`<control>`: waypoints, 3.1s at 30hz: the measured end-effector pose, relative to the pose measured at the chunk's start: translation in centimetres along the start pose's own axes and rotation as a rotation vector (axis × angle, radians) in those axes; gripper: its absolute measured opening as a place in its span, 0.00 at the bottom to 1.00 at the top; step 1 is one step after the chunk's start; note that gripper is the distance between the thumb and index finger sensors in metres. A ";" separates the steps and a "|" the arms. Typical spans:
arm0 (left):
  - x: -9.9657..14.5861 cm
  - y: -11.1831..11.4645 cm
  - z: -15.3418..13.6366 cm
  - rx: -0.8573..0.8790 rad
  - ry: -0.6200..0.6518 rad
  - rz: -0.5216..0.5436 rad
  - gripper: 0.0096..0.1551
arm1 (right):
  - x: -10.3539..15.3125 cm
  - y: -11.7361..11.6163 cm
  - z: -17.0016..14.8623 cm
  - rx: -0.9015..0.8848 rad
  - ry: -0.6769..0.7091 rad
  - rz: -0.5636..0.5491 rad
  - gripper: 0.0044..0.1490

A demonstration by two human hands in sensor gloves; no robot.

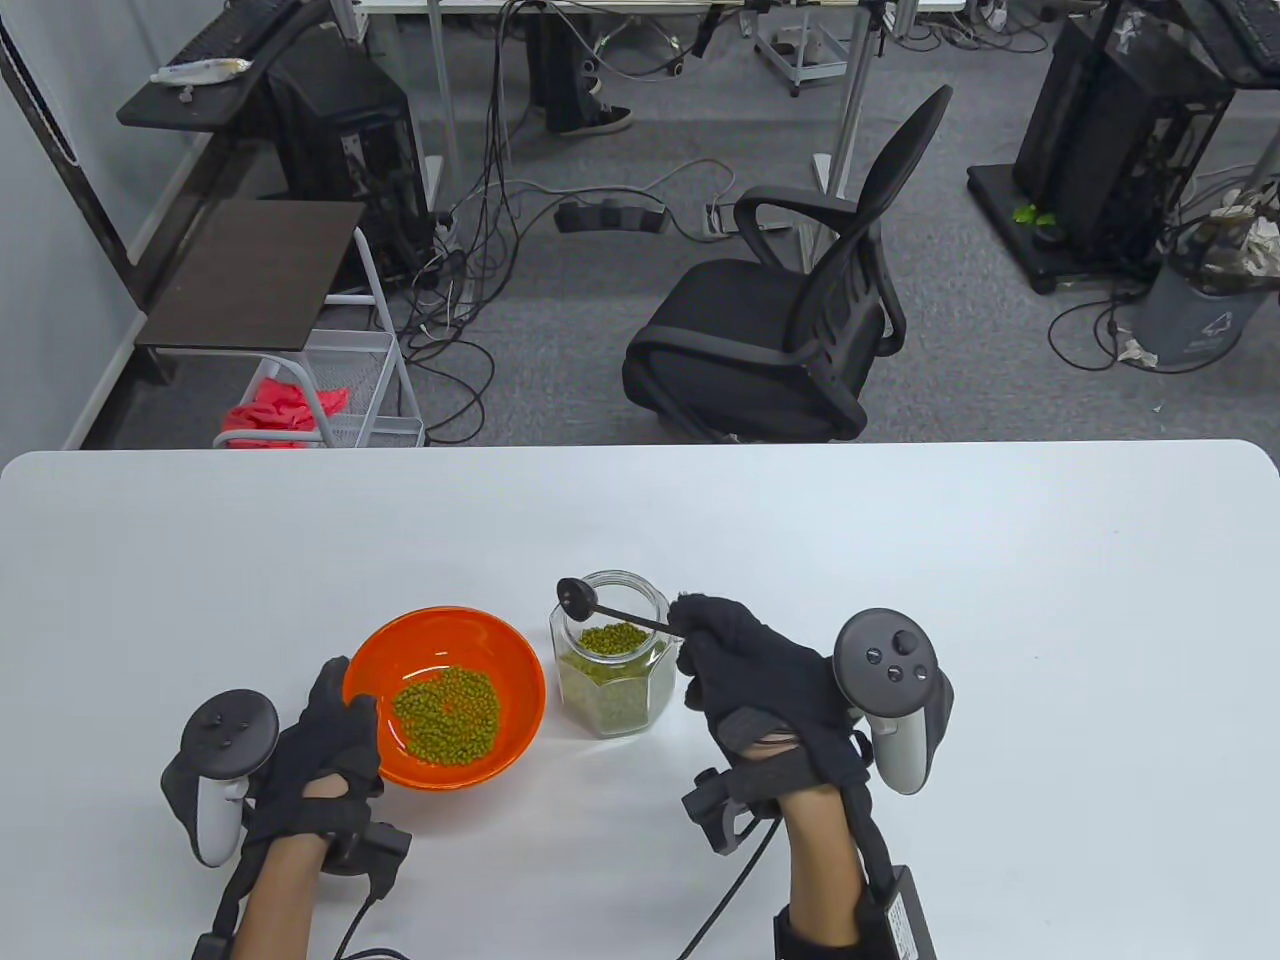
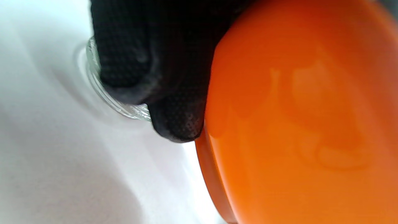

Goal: Portion mung beans with measuring scoop (Bowl in hand)

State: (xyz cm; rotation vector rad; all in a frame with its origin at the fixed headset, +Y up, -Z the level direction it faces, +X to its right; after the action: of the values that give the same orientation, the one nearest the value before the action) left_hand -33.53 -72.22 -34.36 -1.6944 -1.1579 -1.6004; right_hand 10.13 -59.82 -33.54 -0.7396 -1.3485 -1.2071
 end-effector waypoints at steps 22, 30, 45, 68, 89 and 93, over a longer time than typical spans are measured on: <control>0.1 -0.3 0.1 0.009 0.013 0.000 0.38 | -1.4 -5.0 -1.5 0.379 -0.012 -0.010 0.25; 0.1 -0.4 0.1 0.016 0.018 0.002 0.38 | -2.3 -7.8 -0.8 0.591 0.029 -0.001 0.25; 0.1 -0.6 0.0 0.022 0.014 0.005 0.38 | -4.2 -10.0 -1.8 0.507 -0.075 0.166 0.25; 0.0 -0.3 -0.2 0.006 0.004 0.002 0.38 | -3.2 -3.1 -7.7 -0.116 -0.340 -0.003 0.25; -0.2 -0.1 -0.1 -0.012 0.003 0.001 0.38 | -2.4 -0.7 -9.4 -0.348 -0.402 -0.043 0.25; -0.2 0.0 -0.1 -0.011 0.003 0.000 0.38 | -2.4 -0.1 -9.4 -0.364 -0.396 -0.057 0.25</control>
State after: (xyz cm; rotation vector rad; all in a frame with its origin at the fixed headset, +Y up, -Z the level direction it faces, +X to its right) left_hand -33.61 -72.37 -34.52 -1.6986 -1.1495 -1.6115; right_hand 13.44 -68.18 -37.25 -1.2569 -1.4906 -1.4218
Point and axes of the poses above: the tracker on the back of each hand, its own z axis roughly to the thumb side, its own x axis roughly from the fingertips to the wrist, y = z × x, the point moved 3 cm from there along -x, roughly from the wrist to the fingertips, and after that the axes turned 13 degrees about -z, right-handed, at the moved point
